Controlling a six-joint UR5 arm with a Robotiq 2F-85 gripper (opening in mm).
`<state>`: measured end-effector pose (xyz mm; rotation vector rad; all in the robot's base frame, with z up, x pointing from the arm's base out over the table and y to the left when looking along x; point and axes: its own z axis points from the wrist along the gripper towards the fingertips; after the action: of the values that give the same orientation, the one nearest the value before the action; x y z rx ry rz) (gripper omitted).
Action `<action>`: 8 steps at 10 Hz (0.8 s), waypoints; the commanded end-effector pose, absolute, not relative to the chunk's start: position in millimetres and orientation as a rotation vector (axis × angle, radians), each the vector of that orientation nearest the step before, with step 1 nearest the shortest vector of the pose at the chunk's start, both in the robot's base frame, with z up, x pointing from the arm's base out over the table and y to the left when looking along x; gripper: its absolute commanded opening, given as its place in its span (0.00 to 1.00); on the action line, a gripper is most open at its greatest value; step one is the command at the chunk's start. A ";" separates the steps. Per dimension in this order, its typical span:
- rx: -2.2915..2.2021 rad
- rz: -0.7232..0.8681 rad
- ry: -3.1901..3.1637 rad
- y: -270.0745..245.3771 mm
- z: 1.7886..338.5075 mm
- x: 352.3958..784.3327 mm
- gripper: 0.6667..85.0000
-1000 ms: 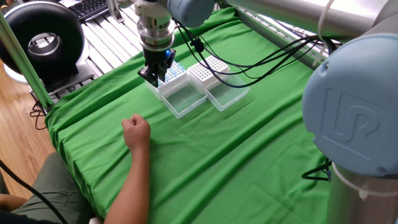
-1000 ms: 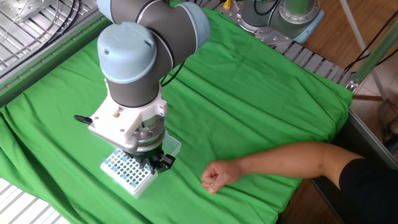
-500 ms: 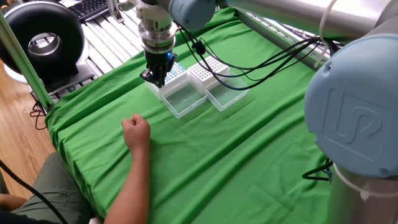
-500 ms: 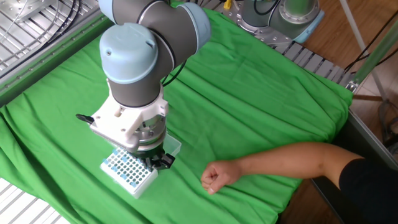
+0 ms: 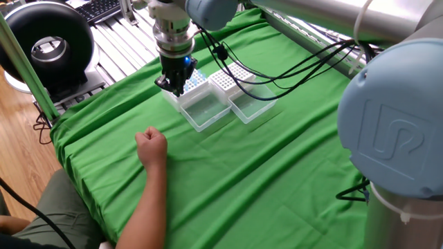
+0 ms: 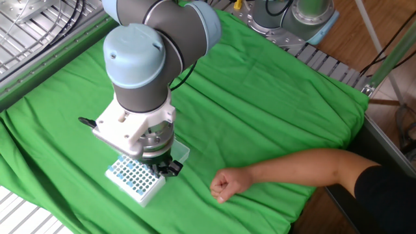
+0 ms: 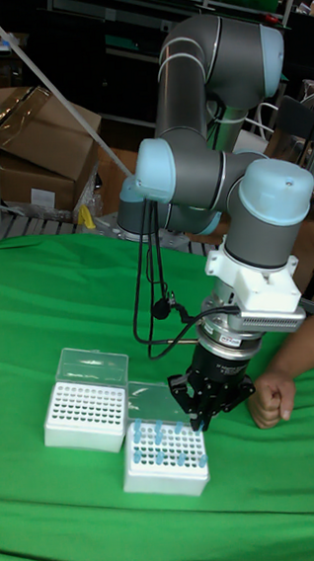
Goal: Insert a medium pipette tip into the holder for medium pipette tips
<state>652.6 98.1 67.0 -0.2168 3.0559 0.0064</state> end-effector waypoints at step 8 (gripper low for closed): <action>-0.246 -0.011 3.127 87.4 153.1 639.8 0.00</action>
<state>641.2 89.1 131.2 -0.2361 3.1211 -0.0165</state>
